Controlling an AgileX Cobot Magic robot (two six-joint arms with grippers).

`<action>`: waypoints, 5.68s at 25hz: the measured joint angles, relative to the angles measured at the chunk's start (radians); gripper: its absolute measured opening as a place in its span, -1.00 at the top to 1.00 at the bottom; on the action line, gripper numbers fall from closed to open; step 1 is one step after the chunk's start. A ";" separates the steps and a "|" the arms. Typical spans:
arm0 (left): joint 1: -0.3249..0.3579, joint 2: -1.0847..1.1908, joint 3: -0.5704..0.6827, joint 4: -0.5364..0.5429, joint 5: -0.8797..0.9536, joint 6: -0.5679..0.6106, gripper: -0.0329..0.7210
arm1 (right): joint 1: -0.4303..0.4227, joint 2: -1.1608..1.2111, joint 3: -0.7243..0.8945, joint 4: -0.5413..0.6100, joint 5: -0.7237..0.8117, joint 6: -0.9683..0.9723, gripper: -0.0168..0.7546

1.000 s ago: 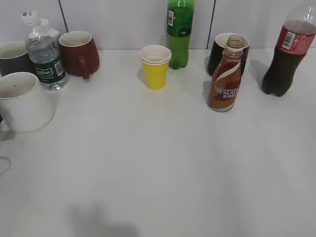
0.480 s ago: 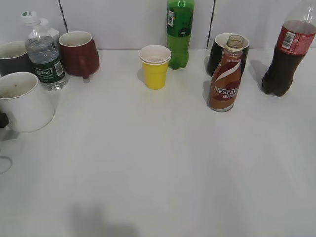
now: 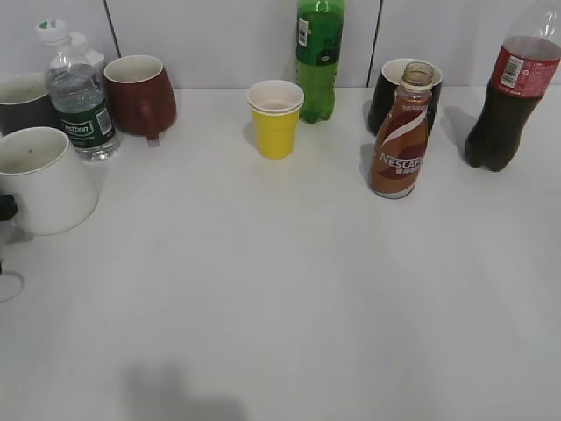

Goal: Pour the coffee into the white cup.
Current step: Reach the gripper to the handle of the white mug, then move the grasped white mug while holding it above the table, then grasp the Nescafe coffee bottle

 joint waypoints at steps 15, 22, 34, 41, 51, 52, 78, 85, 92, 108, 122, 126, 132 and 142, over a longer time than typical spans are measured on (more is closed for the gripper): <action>0.056 0.040 -0.085 0.160 0.006 0.000 0.11 | 0.000 0.000 0.000 0.000 -0.001 0.000 -0.57; 0.057 0.042 -0.089 0.199 0.015 0.005 0.76 | 0.000 0.000 0.000 0.000 0.000 0.000 -0.57; 0.057 0.024 -0.089 0.346 0.031 -0.008 0.81 | 0.000 0.000 0.000 0.000 -0.001 0.000 -0.57; 0.057 -0.020 -0.171 0.570 0.048 -0.133 0.81 | 0.000 0.000 0.000 0.000 -0.001 0.000 -0.57; -0.017 -0.020 -0.363 0.874 0.046 -0.381 0.81 | 0.000 0.000 0.000 0.000 -0.001 0.000 -0.57; -0.035 -0.020 -0.371 0.877 0.046 -0.385 0.81 | 0.000 0.000 0.000 0.000 -0.001 0.000 -0.57; -0.220 0.036 -0.517 1.053 0.078 -0.460 0.82 | 0.000 0.000 0.000 0.000 -0.001 0.000 -0.57; -0.220 0.102 -0.578 1.060 0.071 -0.499 0.82 | 0.000 0.000 0.000 0.000 -0.001 0.000 -0.57; -0.220 0.138 -0.617 1.097 0.055 -0.511 0.82 | 0.000 0.051 -0.013 0.020 -0.036 -0.004 -0.57; -0.220 0.138 -0.617 1.100 0.052 -0.514 0.82 | 0.000 0.698 0.075 0.041 -1.030 -0.110 -0.46; -0.220 0.138 -0.617 1.101 0.054 -0.516 0.82 | 0.000 1.319 0.271 -0.346 -1.877 0.160 -0.54; -0.220 0.138 -0.617 1.101 0.056 -0.516 0.82 | 0.000 1.525 0.227 -0.444 -1.996 0.172 -0.76; -0.220 0.138 -0.617 1.102 0.057 -0.516 0.82 | 0.007 1.694 0.097 -0.483 -2.026 0.173 -0.79; -0.220 0.138 -0.617 1.102 0.057 -0.516 0.82 | 0.007 1.890 -0.072 -0.549 -2.032 0.173 -0.79</action>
